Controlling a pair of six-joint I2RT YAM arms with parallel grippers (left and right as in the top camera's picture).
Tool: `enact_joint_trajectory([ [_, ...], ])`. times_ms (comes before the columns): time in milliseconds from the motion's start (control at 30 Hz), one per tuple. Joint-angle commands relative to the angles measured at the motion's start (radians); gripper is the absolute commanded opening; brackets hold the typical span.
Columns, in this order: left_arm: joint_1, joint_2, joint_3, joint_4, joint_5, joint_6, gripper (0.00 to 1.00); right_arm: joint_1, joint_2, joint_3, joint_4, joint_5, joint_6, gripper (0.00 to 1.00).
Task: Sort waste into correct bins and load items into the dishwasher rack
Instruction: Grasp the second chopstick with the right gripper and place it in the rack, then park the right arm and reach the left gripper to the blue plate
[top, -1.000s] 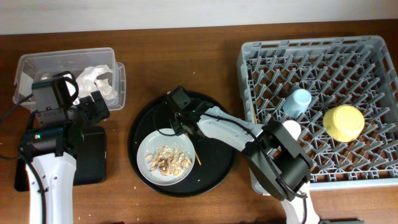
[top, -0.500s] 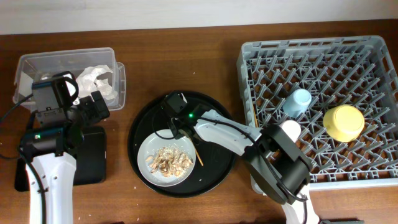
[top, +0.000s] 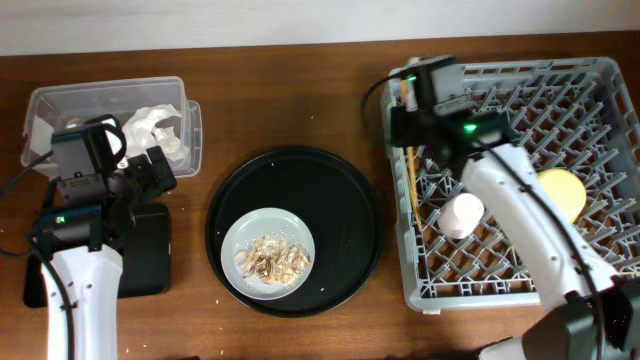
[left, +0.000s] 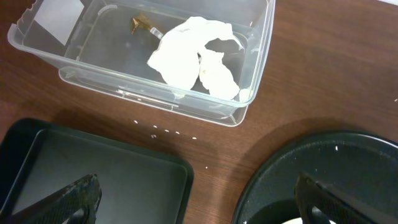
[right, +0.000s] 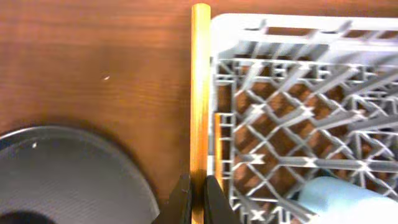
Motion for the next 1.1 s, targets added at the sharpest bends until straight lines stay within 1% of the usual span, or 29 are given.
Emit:
enact_joint_trajectory([
  [0, 0.005, -0.007, 0.002, 0.002, 0.007, 0.008, 0.99, -0.077, 0.023, 0.003, -0.015, -0.039, -0.018, 0.04],
  [33, 0.005, -0.007, 0.002, 0.002, 0.007, 0.008, 0.99, -0.082, 0.047, 0.003, -0.022, -0.039, -0.018, 0.05],
  [67, 0.005, -0.007, 0.002, 0.002, 0.007, 0.008, 0.99, -0.082, 0.076, 0.003, -0.027, -0.04, -0.018, 0.1],
  [167, 0.005, -0.007, 0.002, 0.002, 0.007, 0.008, 0.99, -0.08, 0.15, 0.003, -0.028, -0.051, -0.018, 0.35],
  [300, 0.005, -0.007, 0.002, 0.002, 0.007, 0.008, 0.99, -0.08, 0.17, 0.003, -0.051, -0.108, -0.018, 0.41],
  [367, 0.005, -0.007, 0.002, 0.002, 0.007, 0.008, 0.99, -0.08, 0.145, 0.004, -0.084, -0.15, -0.011, 0.49],
  [400, 0.005, -0.007, 0.002, 0.002, 0.006, 0.008, 0.99, -0.081, 0.13, 0.004, -0.097, -0.151, 0.011, 0.57],
  [433, 0.005, -0.007, 0.002, 0.002, 0.007, 0.008, 0.99, -0.086, 0.094, 0.004, -0.122, -0.148, 0.04, 0.76],
  [467, 0.005, -0.007, 0.002, 0.002, 0.007, 0.008, 0.99, -0.096, 0.064, 0.004, -0.135, -0.138, 0.061, 0.87],
  [567, 0.005, -0.007, 0.002, 0.002, 0.007, 0.008, 0.99, -0.187, -0.034, 0.026, -0.216, -0.134, 0.108, 0.89],
  [600, 0.005, -0.007, 0.002, 0.002, 0.007, 0.008, 0.99, -0.251, -0.077, 0.043, -0.276, -0.136, 0.107, 0.96],
  [633, 0.005, -0.007, 0.002, 0.002, 0.007, 0.008, 0.99, -0.312, -0.109, 0.051, -0.321, -0.136, 0.107, 0.99],
  [733, 0.005, -0.007, 0.002, 0.002, 0.007, 0.008, 0.99, -0.464, -0.147, 0.051, -0.436, -0.135, 0.106, 0.99],
  [767, 0.005, -0.007, 0.002, 0.002, 0.007, 0.008, 0.99, -0.54, -0.142, 0.049, -0.514, -0.137, 0.107, 0.99],
  [900, 0.005, -0.007, 0.002, 0.002, 0.007, 0.008, 0.99, -0.616, -0.138, 0.049, -0.529, -0.143, 0.106, 0.99],
  [1067, 0.005, -0.007, 0.002, 0.002, 0.007, 0.008, 0.99, -0.618, -0.138, 0.049, -0.529, -0.143, 0.107, 0.99],
])
